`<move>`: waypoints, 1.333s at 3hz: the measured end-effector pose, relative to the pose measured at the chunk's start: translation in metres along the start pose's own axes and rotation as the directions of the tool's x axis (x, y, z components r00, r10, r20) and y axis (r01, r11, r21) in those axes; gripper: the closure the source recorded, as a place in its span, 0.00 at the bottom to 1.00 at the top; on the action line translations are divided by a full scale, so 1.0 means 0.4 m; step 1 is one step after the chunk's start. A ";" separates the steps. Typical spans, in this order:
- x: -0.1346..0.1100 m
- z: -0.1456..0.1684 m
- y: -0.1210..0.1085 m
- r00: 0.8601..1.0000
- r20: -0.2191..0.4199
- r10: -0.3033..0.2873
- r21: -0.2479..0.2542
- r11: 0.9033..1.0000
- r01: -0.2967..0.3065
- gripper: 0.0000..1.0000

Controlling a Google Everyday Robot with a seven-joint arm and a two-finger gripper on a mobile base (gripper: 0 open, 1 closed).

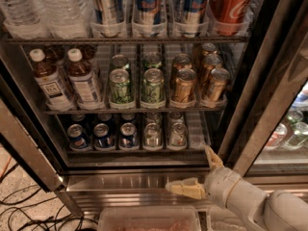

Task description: Pick 7up can from bottom shelf of fridge

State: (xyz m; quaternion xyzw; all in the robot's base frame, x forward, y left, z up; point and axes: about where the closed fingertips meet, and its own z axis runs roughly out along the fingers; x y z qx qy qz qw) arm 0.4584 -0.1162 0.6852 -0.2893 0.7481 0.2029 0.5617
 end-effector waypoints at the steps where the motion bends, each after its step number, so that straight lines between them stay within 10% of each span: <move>1: 0.022 0.034 -0.034 0.999 0.038 0.015 0.001 1.000 -0.016 0.00; 4: 0.023 0.115 -0.120 0.993 0.101 0.062 0.065 0.996 -0.069 0.00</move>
Offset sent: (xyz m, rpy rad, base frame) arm 0.0676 -0.0115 -0.0264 0.1186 -0.0647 -0.0984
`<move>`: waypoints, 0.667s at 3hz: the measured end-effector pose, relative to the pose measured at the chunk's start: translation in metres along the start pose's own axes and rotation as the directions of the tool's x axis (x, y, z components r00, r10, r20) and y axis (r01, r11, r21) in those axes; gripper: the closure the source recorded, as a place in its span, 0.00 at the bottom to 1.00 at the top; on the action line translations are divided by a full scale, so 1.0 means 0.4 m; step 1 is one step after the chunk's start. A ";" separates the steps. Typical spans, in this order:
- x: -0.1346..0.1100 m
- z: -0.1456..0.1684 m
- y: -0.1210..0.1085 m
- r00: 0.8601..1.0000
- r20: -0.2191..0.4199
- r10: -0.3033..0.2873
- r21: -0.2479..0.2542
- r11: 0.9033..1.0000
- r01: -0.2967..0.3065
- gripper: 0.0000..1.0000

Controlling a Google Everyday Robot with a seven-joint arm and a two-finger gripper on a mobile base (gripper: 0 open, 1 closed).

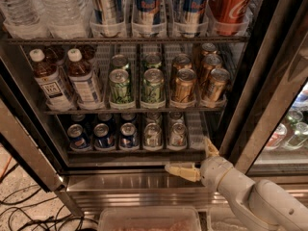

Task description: Pick 7up can from bottom shelf of fridge

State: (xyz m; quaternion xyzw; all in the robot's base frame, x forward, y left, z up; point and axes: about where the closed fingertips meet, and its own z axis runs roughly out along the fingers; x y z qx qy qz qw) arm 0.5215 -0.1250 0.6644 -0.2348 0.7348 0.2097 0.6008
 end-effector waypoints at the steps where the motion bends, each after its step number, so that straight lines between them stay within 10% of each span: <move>1: 0.000 0.000 0.000 1.000 0.000 0.000 0.000 1.000 0.000 0.19; 2: 0.000 0.000 0.000 1.000 0.000 0.000 0.000 1.000 0.000 0.42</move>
Offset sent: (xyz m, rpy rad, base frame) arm 0.0000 0.0000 0.0000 0.0000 0.0000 0.0000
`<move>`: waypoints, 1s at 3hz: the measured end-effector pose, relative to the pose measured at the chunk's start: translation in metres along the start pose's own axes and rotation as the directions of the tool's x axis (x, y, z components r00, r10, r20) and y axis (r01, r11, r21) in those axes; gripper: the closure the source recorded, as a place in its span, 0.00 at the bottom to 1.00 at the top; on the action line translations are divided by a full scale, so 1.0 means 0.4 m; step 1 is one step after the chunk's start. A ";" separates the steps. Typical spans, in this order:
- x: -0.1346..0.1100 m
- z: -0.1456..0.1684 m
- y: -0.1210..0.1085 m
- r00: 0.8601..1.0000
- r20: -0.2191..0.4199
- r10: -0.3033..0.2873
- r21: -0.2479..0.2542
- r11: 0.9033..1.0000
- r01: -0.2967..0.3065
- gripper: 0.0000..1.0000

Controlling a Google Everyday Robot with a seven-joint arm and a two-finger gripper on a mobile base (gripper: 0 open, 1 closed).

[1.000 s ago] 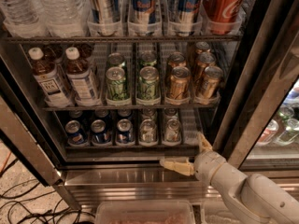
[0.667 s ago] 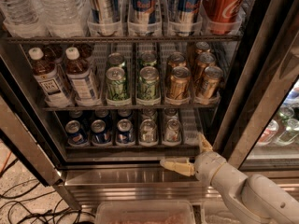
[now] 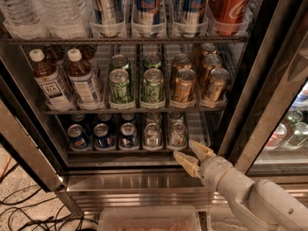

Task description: Pick 7up can from bottom shelf of fridge

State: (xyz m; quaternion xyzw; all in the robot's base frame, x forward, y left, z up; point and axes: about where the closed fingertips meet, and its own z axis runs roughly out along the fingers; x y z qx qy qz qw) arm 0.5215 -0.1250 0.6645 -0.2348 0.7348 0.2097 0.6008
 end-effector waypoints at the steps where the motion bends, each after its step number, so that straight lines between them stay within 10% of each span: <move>1: 0.000 0.000 0.000 1.000 0.000 0.000 0.000 1.000 0.000 0.44; 3: 0.000 0.000 0.000 1.000 0.000 0.000 0.000 1.000 0.000 0.33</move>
Offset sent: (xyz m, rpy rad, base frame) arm 0.0000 0.0000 0.0000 0.0000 0.0000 0.0000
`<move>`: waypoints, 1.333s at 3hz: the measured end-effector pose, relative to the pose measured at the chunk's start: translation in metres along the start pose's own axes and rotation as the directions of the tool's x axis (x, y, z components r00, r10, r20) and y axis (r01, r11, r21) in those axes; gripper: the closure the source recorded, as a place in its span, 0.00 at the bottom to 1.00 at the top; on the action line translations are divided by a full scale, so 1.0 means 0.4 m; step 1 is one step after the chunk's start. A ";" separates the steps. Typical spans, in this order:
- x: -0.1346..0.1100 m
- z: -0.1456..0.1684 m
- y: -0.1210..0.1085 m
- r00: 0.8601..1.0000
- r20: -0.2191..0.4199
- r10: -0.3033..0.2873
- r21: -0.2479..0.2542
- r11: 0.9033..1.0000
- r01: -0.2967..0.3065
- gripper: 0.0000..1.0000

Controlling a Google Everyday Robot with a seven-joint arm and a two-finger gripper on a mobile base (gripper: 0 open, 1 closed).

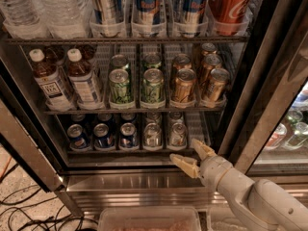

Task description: Pick 7up can from bottom shelf of fridge

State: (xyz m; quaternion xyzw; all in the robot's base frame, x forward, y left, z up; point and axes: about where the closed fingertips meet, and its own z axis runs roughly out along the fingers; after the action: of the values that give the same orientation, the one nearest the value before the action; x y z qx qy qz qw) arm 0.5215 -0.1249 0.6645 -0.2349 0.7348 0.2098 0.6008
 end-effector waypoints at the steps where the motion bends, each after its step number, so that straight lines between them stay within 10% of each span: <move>1: -0.002 0.007 0.002 1.000 0.004 -0.001 0.000 1.000 0.001 0.36; 4: 0.013 0.062 -0.046 0.999 0.041 0.033 0.046 0.998 -0.035 0.16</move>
Offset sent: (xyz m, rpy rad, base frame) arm 0.0230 0.0006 0.0049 0.0441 -0.0356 -0.0306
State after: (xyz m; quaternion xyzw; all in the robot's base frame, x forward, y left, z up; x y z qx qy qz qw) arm 0.5511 -0.1256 0.6542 -0.2038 0.7310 0.2073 0.6173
